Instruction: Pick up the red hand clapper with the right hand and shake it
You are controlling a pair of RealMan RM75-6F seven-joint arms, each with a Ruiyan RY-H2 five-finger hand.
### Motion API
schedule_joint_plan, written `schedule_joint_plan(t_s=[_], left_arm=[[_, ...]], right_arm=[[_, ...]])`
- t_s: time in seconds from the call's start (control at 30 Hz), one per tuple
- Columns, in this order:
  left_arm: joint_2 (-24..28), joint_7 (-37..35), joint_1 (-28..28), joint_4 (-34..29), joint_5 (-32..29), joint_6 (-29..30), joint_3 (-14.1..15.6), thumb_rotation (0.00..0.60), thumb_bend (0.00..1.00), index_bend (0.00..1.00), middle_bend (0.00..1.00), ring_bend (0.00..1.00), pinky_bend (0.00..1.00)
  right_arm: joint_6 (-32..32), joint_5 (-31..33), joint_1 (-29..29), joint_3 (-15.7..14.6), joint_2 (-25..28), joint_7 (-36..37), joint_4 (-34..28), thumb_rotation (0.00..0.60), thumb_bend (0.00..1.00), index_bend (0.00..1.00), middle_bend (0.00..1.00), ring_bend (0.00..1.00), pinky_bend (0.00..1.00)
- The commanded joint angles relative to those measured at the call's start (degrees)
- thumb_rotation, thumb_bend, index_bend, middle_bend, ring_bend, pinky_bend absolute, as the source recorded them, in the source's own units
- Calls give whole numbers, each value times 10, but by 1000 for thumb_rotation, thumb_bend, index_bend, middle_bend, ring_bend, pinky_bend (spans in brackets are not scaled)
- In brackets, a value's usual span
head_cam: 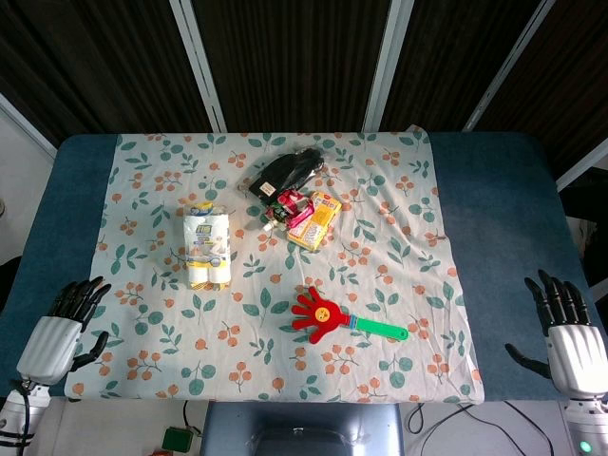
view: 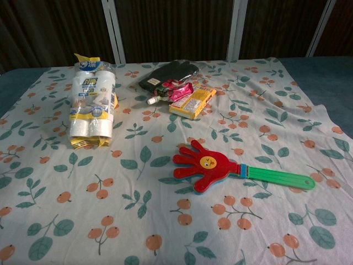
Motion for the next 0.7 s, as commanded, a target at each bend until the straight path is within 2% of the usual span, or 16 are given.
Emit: schedule_joint_plan(t_s=[0.03, 0.2, 0.33, 0.43, 0.53, 0.7], left_arm=[[2, -7, 2, 1, 1, 4, 1, 600, 439, 0, 0, 0, 71], [7, -20, -1, 0, 5, 0, 4, 600, 438, 0, 0, 0, 71], [11, -32, 1, 0, 19, 7, 12, 600, 438, 0, 0, 0, 71], [16, -45, 3, 1, 33, 18, 18, 600, 438, 0, 0, 0, 71], [22, -62, 4, 5, 40, 26, 21, 600, 438, 0, 0, 0, 71], [29, -89, 5, 12, 46, 34, 24, 600, 440, 0, 0, 0, 71]], right_arm=[[-30, 7, 10, 2, -11, 5, 1, 600, 199, 0, 0, 0, 0], [-81, -6, 49, 13, -50, 12, -4, 600, 199, 0, 0, 0, 0], [-147, -17, 89, 12, -81, -20, -50, 600, 198, 11, 0, 0, 0], [-193, 10, 115, 26, -112, -63, -85, 600, 202, 106, 0, 0, 0], [-245, 68, 137, 38, -141, -104, -116, 600, 204, 221, 0, 0, 0], [-263, 133, 154, 55, -209, -167, -103, 600, 231, 426, 0, 0, 0]])
